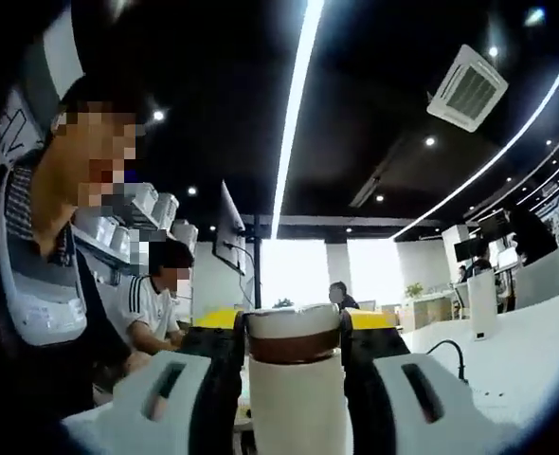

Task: Grasp the water cup twist off the cup lid place the cup lid on the table

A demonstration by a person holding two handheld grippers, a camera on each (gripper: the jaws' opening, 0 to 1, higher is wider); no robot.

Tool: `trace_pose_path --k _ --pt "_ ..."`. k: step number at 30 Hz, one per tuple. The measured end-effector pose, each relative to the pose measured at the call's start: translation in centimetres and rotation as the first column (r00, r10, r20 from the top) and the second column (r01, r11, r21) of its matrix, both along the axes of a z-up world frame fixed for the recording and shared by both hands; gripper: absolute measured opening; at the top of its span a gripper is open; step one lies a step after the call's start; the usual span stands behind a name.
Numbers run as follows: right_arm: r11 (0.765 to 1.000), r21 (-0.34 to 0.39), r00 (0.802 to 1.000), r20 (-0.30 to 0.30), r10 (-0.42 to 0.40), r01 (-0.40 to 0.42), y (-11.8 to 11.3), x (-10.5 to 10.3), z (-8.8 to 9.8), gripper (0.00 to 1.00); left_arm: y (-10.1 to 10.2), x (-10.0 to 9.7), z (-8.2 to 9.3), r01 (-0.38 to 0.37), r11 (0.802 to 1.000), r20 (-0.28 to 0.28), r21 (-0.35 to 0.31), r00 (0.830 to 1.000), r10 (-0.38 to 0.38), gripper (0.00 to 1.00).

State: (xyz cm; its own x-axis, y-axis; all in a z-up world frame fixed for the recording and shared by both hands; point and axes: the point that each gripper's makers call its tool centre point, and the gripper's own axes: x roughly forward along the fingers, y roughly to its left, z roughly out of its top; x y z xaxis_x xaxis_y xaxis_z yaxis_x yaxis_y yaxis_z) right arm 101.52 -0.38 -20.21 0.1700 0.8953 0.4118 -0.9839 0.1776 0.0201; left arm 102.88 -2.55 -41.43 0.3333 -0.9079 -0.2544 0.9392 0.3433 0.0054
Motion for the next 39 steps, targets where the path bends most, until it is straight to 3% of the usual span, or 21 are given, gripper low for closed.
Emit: trace_pose_path --k 10,17,20,26,32,37,39 --pt "0.989 0.05 0.989 -0.051 0.139 -0.137 0.4 0.2 -0.1 0.44 -0.2 -0.2 -0.1 -0.001 1.0 0.001 0.0 1.0 0.001 0.48" --pt "0.988 0.07 0.987 -0.08 0.143 -0.137 0.2 -0.1 0.3 0.5 -0.2 0.2 -0.2 0.004 1.0 -0.001 -0.002 1.0 -0.004 0.48" --pt "0.997 0.039 0.997 -0.046 0.065 -0.063 0.1 0.4 0.2 0.53 -0.1 0.3 -0.1 0.005 1.0 0.001 -0.002 1.0 -0.005 0.48" --pt "0.999 0.038 0.998 -0.059 0.027 -0.024 0.3 0.5 0.4 0.54 0.0 0.4 -0.1 0.004 1.0 0.001 -0.002 1.0 -0.004 0.48" --pt "0.996 -0.018 0.996 0.02 -0.084 0.085 0.8 -0.4 0.5 0.56 0.3 0.4 -0.1 0.004 1.0 0.001 -0.002 1.0 -0.004 0.48" --pt "0.98 -0.013 0.98 0.035 -0.198 0.199 0.7 -0.7 1.1 0.57 0.2 0.3 -0.1 0.004 1.0 0.002 -0.001 1.0 -0.004 0.48" --pt "0.953 -0.04 0.954 0.033 -0.298 0.299 0.4 0.1 0.7 0.56 0.2 0.2 -0.1 0.003 1.0 0.002 -0.001 1.0 -0.003 0.48"
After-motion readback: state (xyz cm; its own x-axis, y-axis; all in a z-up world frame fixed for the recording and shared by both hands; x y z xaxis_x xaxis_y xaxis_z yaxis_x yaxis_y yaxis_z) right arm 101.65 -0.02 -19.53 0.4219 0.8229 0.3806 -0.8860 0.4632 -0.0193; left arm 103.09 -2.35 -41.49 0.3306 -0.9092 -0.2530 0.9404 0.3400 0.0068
